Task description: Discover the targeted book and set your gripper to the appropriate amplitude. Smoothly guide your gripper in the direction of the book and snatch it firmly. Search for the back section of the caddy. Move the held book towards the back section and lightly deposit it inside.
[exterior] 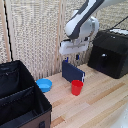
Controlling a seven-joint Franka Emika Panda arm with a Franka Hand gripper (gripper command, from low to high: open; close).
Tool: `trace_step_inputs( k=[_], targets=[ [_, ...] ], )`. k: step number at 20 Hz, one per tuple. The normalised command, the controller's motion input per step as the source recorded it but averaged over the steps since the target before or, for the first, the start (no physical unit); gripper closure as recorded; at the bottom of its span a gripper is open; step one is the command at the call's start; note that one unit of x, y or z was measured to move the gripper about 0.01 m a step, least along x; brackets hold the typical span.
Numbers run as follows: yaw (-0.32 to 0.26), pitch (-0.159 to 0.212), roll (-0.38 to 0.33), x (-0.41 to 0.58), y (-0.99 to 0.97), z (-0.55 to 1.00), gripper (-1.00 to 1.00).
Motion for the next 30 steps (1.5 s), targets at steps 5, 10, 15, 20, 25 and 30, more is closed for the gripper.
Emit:
trace_step_inputs(
  k=[5, 10, 15, 20, 25, 30],
  targets=[
    [0.126, 0.054, -0.055, 0.267, -0.25, -0.3, -1.0],
    [0.089, 0.06, -0.081, 0.227, -0.13, -0.24, -1.0],
    [-0.08, 0.106, -0.099, 0.07, 0.14, -0.05, 1.0],
    [-0.031, 0.053, -0.062, 0.055, 0.17, -0.04, 1.0],
    [0.012, 0.0, -0.075, 0.005, 0.1, 0.0, 1.0],
    [0.003, -0.004, -0.11, 0.003, -0.12, 0.31, 1.0]
  ],
)
